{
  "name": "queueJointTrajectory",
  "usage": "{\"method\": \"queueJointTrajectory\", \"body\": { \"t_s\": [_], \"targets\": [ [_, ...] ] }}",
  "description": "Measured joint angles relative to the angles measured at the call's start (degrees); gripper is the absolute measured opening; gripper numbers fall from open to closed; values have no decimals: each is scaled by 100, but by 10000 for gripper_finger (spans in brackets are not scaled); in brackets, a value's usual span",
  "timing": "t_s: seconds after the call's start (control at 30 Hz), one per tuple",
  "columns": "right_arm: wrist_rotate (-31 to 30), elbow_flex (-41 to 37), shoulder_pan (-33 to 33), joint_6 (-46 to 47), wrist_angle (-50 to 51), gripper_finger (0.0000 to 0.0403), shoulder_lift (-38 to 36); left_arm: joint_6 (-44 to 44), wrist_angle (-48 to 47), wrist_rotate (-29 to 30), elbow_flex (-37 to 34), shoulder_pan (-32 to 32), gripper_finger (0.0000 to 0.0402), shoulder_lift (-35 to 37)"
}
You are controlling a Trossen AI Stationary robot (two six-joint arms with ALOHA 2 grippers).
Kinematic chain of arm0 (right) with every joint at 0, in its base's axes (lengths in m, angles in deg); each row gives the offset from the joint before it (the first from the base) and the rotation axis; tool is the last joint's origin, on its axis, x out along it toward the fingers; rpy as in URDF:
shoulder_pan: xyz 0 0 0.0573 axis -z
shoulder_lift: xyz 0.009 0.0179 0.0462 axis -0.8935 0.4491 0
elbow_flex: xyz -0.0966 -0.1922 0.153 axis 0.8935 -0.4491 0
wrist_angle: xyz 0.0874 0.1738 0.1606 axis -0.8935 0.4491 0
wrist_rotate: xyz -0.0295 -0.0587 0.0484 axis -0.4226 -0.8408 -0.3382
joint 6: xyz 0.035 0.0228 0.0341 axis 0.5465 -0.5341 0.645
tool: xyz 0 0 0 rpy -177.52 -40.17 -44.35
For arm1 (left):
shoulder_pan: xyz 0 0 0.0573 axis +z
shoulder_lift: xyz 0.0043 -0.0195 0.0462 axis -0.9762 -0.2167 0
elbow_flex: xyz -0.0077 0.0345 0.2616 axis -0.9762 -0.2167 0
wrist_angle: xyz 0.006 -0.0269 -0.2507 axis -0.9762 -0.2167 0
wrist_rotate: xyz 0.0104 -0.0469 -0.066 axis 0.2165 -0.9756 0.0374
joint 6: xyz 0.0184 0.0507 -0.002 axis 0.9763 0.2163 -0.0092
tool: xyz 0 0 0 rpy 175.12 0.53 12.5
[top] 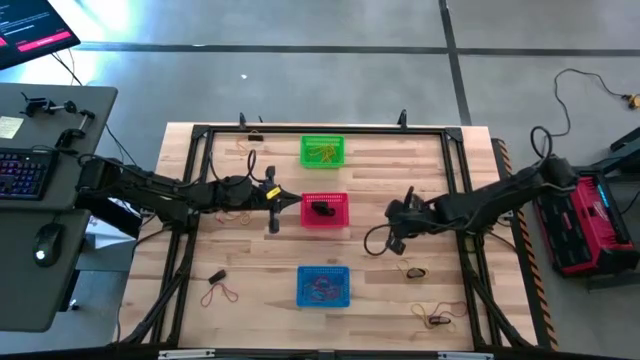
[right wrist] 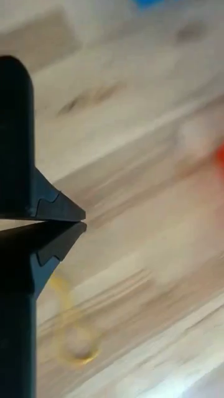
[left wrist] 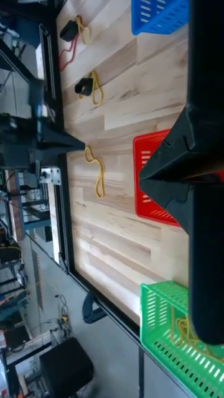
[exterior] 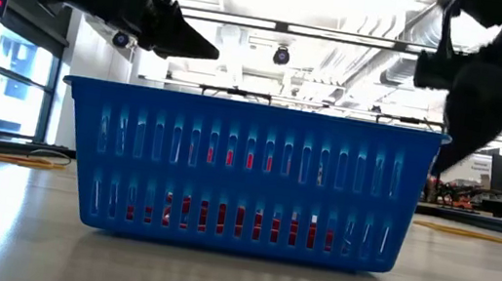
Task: Sort rubber bands into baskets
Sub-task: Put the yellow rubber band into the green bin
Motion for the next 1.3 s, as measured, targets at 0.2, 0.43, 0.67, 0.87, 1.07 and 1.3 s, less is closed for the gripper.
{"method": "queueJointTrajectory", "body": {
  "t_s": [0.2, 0.43, 0.67, 0.87, 1.07, 1.3],
  "targets": [
    [53, -61, 299, 215, 567, 3, 46, 0, 569, 2, -210, 9, 0, 0],
    [207, -61, 666, 213, 628, 79, 149, -4, 1019, 2, -536, 9, 0, 0],
    [470, -61, 1008, 167, 641, 127, 628, -17, 1041, 3, -612, 9, 0, 0],
    [652, -61, 1167, 102, 622, 108, 978, -13, 1029, 3, -612, 9, 0, 0],
    [706, -61, 1329, -27, 537, 83, 1222, -61, 1032, 4, -612, 9, 0, 0],
    [1000, -44, 1554, -371, 331, 65, 1388, -61, 1026, 4, -612, 10, 0, 0]
  ]
}}
